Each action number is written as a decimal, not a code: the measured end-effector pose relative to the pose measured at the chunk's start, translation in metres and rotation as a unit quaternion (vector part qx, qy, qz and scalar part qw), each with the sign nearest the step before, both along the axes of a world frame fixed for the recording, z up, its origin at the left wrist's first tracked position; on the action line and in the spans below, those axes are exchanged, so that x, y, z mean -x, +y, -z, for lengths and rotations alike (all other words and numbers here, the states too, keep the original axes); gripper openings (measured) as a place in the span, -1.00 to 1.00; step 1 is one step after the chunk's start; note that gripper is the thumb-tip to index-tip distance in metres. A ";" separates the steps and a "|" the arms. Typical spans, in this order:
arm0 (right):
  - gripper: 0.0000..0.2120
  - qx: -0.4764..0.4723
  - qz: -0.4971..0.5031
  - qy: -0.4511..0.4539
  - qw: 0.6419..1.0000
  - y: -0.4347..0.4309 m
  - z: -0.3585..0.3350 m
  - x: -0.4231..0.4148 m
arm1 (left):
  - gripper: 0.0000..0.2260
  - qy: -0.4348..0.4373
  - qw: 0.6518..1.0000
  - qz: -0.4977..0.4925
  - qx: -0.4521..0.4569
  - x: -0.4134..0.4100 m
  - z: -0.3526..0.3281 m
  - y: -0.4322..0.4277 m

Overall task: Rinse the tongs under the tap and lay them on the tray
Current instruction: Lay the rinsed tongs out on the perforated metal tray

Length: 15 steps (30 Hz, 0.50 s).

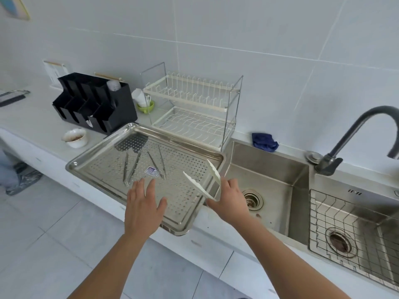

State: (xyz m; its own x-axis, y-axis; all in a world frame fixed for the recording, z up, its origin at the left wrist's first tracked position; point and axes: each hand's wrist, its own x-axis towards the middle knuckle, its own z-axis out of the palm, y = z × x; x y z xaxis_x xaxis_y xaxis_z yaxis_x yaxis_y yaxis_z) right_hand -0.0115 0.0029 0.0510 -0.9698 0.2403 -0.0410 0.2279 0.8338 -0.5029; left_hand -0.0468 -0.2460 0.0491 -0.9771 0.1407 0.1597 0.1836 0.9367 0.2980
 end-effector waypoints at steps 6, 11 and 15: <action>-0.26 -0.010 -0.020 -0.007 1.000 -0.042 0.001 0.047 | -0.41 -0.011 0.999 -0.029 -0.025 0.033 0.010 -0.043; -0.26 -0.023 -0.023 -0.022 0.999 -0.058 0.013 0.102 | -0.42 -0.018 0.999 -0.039 -0.009 0.076 0.018 -0.057; -0.22 -0.007 -0.018 -0.047 0.999 -0.061 0.032 0.149 | -0.43 -0.032 0.998 -0.048 0.008 0.115 0.032 -0.067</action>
